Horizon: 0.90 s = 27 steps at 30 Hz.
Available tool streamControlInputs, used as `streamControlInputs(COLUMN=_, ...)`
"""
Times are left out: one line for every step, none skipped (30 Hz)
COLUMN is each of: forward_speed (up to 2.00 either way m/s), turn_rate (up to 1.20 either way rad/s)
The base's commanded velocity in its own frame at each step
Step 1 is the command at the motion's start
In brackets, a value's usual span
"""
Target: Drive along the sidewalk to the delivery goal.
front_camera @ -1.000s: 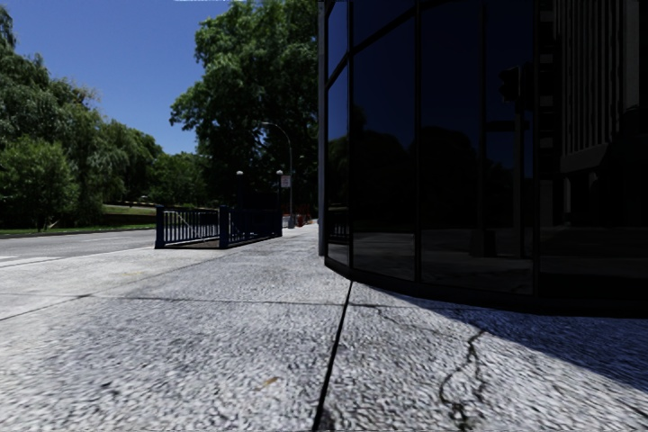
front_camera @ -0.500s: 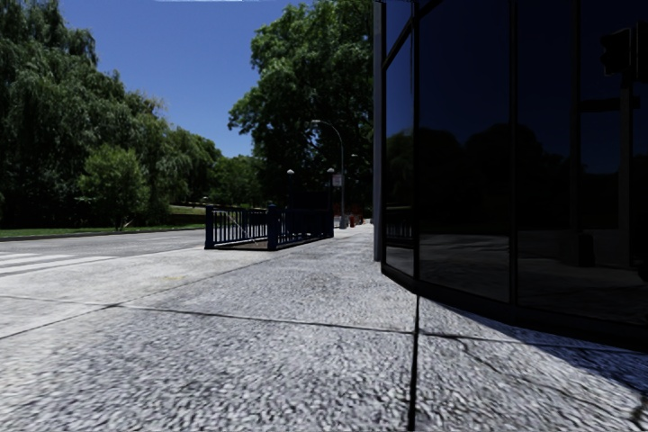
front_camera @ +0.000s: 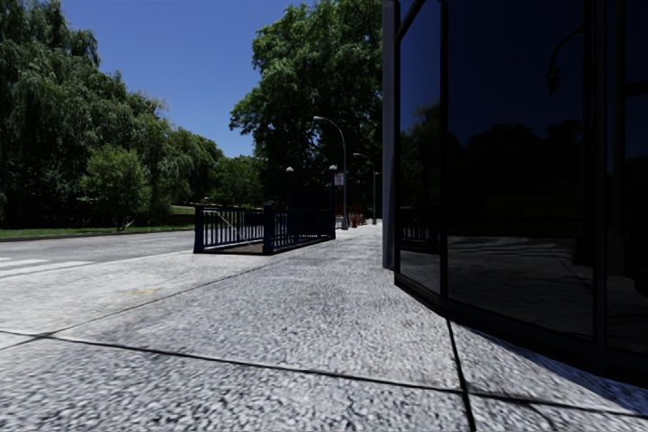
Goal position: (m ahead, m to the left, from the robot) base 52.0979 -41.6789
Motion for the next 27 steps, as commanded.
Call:
streamControlInputs(forward_speed=1.76, turn_rate=0.00)
streamControlInputs(forward_speed=1.79, turn_rate=0.00)
streamControlInputs(forward_speed=1.87, turn_rate=0.02)
streamControlInputs(forward_speed=1.87, turn_rate=0.02)
streamControlInputs(forward_speed=2.00, turn_rate=0.05)
streamControlInputs(forward_speed=2.00, turn_rate=0.05)
streamControlInputs(forward_speed=2.00, turn_rate=0.05)
streamControlInputs(forward_speed=2.00, turn_rate=0.05)
streamControlInputs(forward_speed=2.00, turn_rate=0.05)
streamControlInputs(forward_speed=2.00, turn_rate=0.05)
streamControlInputs(forward_speed=2.00, turn_rate=0.00)
streamControlInputs(forward_speed=2.00, turn_rate=0.00)
streamControlInputs(forward_speed=2.00, turn_rate=0.00)
streamControlInputs(forward_speed=2.00, turn_rate=0.00)
streamControlInputs(forward_speed=2.00, turn_rate=0.00)
streamControlInputs(forward_speed=2.00, turn_rate=0.00)
streamControlInputs(forward_speed=2.00, turn_rate=0.00)
streamControlInputs(forward_speed=2.00, turn_rate=0.00)
streamControlInputs(forward_speed=2.00, turn_rate=0.00)
streamControlInputs(forward_speed=2.00, turn_rate=0.00)
streamControlInputs(forward_speed=2.00, turn_rate=0.00)
streamControlInputs(forward_speed=2.00, turn_rate=0.00)
streamControlInputs(forward_speed=2.00, turn_rate=0.00)
streamControlInputs(forward_speed=2.00, turn_rate=0.00)
streamControlInputs(forward_speed=2.00, turn_rate=0.00)
streamControlInputs(forward_speed=2.00, turn_rate=0.00)
streamControlInputs(forward_speed=2.00, turn_rate=0.00)
